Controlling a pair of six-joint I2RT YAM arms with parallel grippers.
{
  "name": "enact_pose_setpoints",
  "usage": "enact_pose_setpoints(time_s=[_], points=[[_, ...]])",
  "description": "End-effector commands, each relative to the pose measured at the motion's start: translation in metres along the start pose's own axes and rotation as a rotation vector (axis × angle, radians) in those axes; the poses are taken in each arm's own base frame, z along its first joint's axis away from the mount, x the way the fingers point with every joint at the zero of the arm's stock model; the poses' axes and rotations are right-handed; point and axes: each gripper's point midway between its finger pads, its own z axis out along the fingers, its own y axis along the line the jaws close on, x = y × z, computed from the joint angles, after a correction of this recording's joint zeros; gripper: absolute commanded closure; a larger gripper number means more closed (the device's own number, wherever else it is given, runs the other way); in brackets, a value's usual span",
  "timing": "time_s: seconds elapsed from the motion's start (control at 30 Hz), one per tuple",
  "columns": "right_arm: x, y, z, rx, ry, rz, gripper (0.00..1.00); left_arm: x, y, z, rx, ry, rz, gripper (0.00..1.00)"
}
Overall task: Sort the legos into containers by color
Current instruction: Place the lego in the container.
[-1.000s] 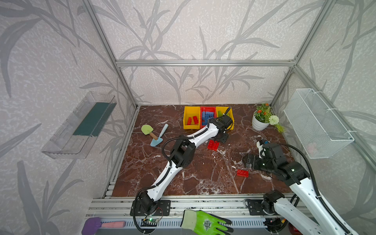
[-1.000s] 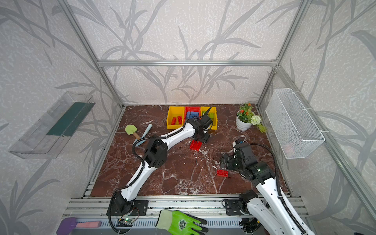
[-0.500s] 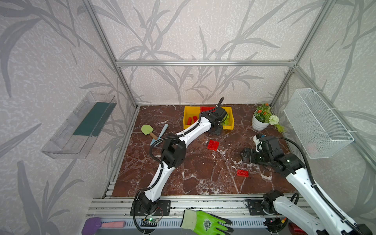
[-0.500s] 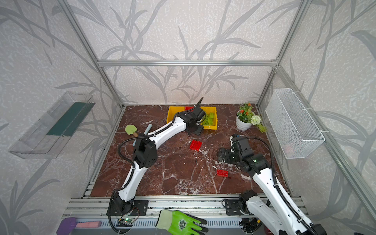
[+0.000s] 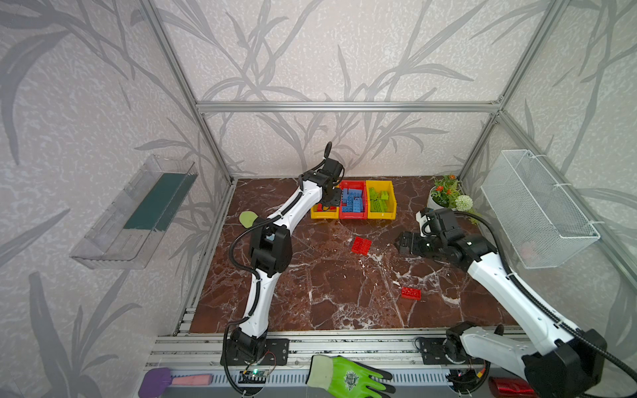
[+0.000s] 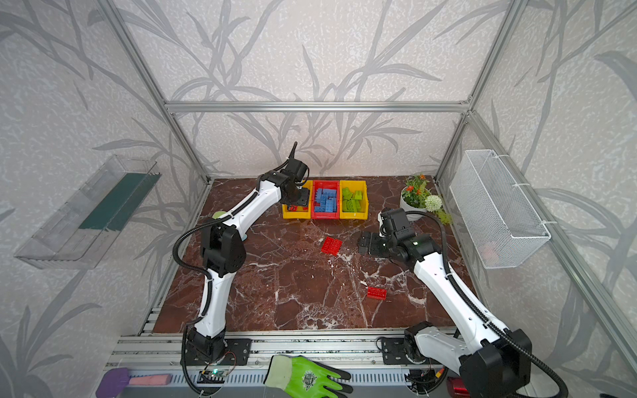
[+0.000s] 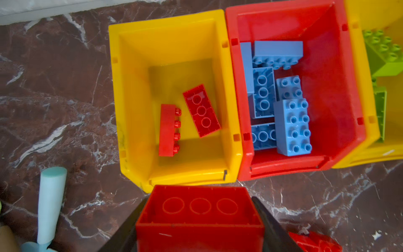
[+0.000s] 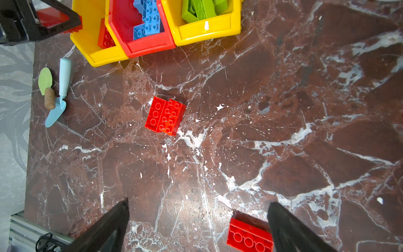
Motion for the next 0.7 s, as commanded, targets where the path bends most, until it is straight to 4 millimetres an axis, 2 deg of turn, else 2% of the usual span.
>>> enact_pose_setpoints(time_s=[0.0,0.4,0.57,0.67], points=[[-0.016,0.014,0.004,-0.03,-0.009,-0.033,0.01,-0.007,0.001,0.007,-0.001,0.003,-0.016,0.49],[-0.035,0.022,0.025,-0.014,0.025,-0.053,0.01,-0.026,0.019,0.04,-0.031,0.001,-0.06,0.47],[-0.037,0.023,0.031,-0.015,0.04,-0.049,0.01,-0.033,0.025,0.045,-0.037,-0.022,-0.078,0.29],[-0.038,0.025,0.032,-0.017,0.043,-0.051,0.01,-0.035,0.025,0.043,-0.033,-0.029,-0.083,0.23]])
